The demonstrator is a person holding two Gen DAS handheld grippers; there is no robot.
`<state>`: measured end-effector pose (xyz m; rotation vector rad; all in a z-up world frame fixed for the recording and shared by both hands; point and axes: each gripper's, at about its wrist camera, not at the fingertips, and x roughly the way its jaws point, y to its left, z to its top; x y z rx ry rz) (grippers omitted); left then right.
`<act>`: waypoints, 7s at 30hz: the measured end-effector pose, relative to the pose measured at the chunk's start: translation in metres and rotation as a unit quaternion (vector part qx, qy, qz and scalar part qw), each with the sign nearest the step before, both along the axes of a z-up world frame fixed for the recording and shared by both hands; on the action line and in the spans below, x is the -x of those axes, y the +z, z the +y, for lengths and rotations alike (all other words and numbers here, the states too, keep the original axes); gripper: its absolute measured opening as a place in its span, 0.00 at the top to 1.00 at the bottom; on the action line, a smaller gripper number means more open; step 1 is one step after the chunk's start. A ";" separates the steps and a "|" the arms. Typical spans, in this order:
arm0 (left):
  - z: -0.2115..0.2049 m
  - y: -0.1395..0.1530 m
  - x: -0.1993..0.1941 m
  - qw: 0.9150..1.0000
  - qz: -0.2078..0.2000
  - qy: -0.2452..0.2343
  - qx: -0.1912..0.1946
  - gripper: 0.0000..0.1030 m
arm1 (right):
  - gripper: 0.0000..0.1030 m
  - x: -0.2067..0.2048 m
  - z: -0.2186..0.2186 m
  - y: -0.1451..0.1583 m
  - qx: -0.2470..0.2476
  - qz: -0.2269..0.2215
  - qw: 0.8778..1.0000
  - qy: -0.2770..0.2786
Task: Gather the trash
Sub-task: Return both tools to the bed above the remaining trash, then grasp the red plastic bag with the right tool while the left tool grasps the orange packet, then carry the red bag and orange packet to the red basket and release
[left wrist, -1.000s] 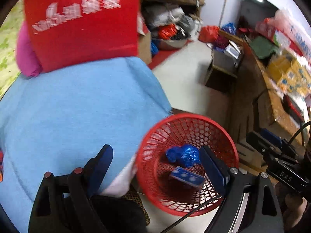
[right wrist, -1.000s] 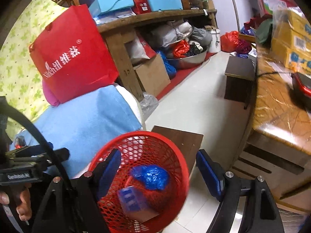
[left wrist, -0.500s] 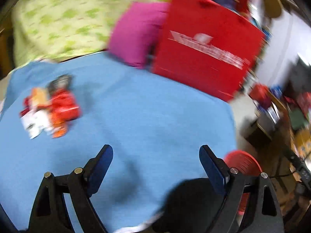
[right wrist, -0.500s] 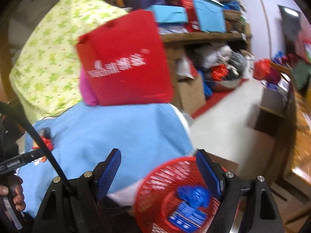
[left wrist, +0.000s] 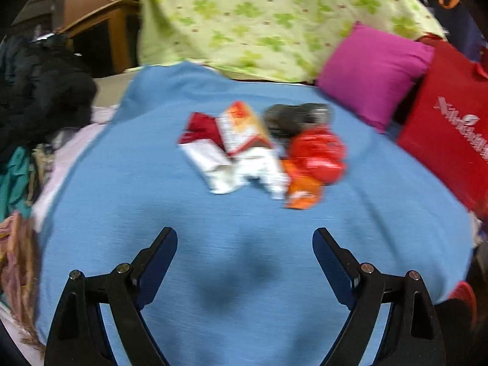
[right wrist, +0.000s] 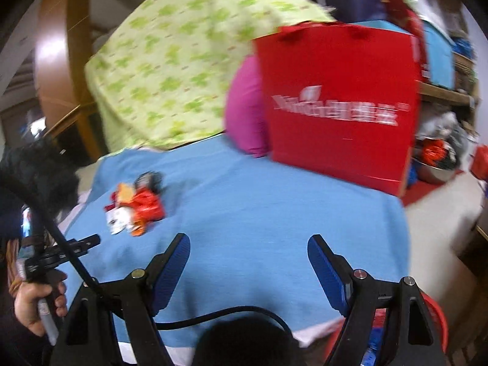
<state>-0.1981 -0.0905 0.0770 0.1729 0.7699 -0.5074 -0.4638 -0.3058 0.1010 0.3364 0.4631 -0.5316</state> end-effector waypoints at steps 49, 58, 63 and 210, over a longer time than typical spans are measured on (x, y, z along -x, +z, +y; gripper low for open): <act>0.039 -0.045 -0.058 0.993 0.042 0.113 0.017 0.12 | 0.47 -0.271 -0.024 -0.084 -0.165 0.068 0.975 0.131; 0.027 -0.036 -0.043 0.995 -0.013 0.101 -0.006 0.12 | 0.47 -0.195 -0.024 -0.079 -0.157 0.036 0.980 0.116; -0.007 -0.022 -0.026 0.999 -0.023 0.045 -0.004 0.12 | 0.47 -0.177 -0.025 -0.073 -0.149 0.008 0.982 0.114; -0.296 0.005 0.364 0.888 0.052 -0.449 -0.077 0.58 | 0.26 0.299 -0.094 -0.095 -0.106 0.012 0.953 -0.285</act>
